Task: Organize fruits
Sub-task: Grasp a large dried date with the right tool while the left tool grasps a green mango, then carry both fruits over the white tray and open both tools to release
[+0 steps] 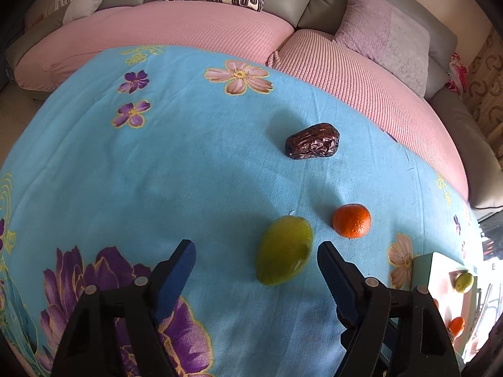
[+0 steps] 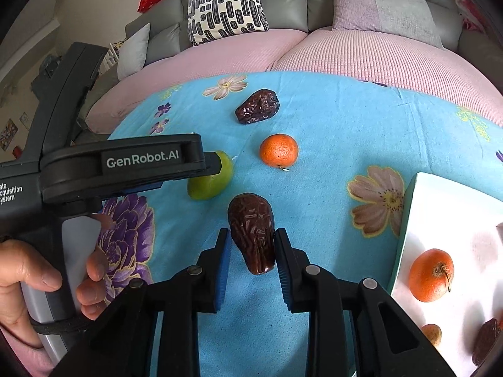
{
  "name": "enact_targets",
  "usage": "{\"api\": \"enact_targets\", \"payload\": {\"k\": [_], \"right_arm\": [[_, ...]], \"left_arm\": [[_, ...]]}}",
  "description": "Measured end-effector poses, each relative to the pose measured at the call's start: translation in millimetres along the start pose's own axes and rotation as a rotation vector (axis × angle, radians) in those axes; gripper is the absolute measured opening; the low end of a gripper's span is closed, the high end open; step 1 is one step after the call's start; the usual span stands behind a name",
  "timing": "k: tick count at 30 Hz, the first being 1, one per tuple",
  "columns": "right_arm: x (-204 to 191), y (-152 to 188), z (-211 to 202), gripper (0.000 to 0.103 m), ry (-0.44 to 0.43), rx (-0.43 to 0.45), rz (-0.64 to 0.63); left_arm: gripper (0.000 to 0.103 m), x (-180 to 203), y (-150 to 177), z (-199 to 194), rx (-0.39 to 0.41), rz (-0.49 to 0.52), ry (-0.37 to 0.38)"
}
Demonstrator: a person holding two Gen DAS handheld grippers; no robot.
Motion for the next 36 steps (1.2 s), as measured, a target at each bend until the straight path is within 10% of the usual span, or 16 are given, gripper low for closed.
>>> {"api": "enact_targets", "payload": {"k": [10, 36], "right_arm": [[12, -7, -13, 0.029, 0.033, 0.042, 0.051], [78, -27, -104, 0.029, 0.142, 0.241, 0.184]], "left_arm": [[0.042, 13, 2, 7, -0.008, 0.023, 0.07], [0.04, 93, -3, -72, 0.156, 0.197, 0.143]]}}
Point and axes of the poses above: each gripper's, at about its wrist camera, not at the fingertips, and z roughly the way its jaws point, x to its right, y to its underside, the point moved 5 cm from there along z, roughly the way its jaws point, and after that the axes turned 15 degrees about z, right-handed, at the moved point
